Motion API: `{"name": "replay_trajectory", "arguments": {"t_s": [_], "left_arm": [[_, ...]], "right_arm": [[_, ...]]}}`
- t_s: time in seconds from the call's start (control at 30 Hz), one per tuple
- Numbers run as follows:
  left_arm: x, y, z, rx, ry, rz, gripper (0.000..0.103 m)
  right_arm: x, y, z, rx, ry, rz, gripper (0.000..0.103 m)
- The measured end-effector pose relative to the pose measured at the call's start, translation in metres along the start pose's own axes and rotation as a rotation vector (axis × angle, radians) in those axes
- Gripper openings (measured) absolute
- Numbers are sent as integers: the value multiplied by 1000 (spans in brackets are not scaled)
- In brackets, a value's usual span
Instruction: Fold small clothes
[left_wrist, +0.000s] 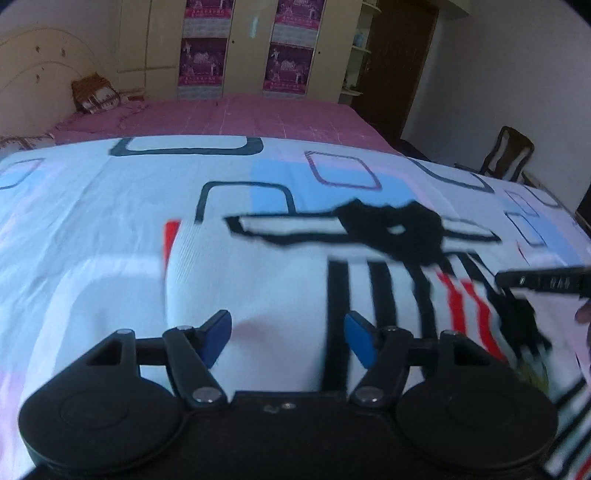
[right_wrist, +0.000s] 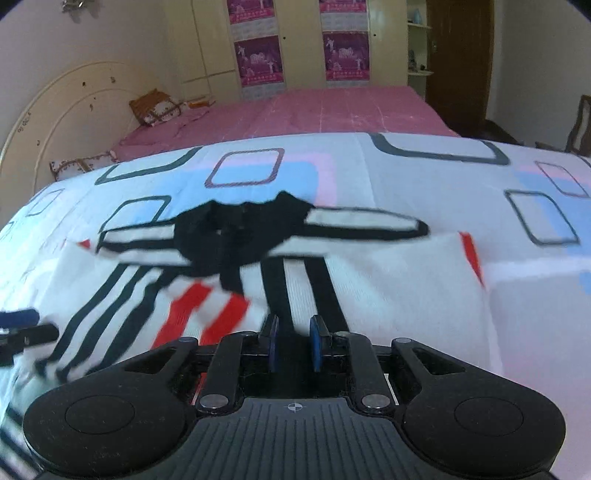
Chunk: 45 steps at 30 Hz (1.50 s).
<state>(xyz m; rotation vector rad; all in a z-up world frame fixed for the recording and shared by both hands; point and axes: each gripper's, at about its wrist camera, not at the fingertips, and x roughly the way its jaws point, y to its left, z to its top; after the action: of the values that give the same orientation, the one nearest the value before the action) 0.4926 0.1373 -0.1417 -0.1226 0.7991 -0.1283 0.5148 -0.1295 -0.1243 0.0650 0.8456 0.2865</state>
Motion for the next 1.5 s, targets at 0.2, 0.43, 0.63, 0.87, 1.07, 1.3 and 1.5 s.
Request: {"name": "replay_trajectory", "arguments": {"t_s": [0.2, 0.43, 0.63, 0.87, 1.07, 1.3, 1.5], "left_arm": [[36, 43, 19, -53, -5, 87, 68], [-11, 12, 9, -59, -108, 44, 71], [-1, -59, -15, 36, -88, 12, 80], [0, -30, -35, 120, -36, 58, 82], [-16, -53, -27, 97, -80, 62, 79], [-11, -61, -51, 84, -32, 93, 77], [-24, -45, -57, 97, -33, 107, 75]], "right_arm": [[46, -39, 22, 129, 40, -80, 16], [3, 3, 18, 50, -22, 19, 62], [21, 66, -2, -95, 20, 166, 28], [24, 15, -9, -60, 17, -105, 16], [-11, -2, -9, -5, -13, -52, 17], [-11, 29, -46, -138, 22, -21, 54], [-24, -16, -50, -1, 40, -75, 53]]}}
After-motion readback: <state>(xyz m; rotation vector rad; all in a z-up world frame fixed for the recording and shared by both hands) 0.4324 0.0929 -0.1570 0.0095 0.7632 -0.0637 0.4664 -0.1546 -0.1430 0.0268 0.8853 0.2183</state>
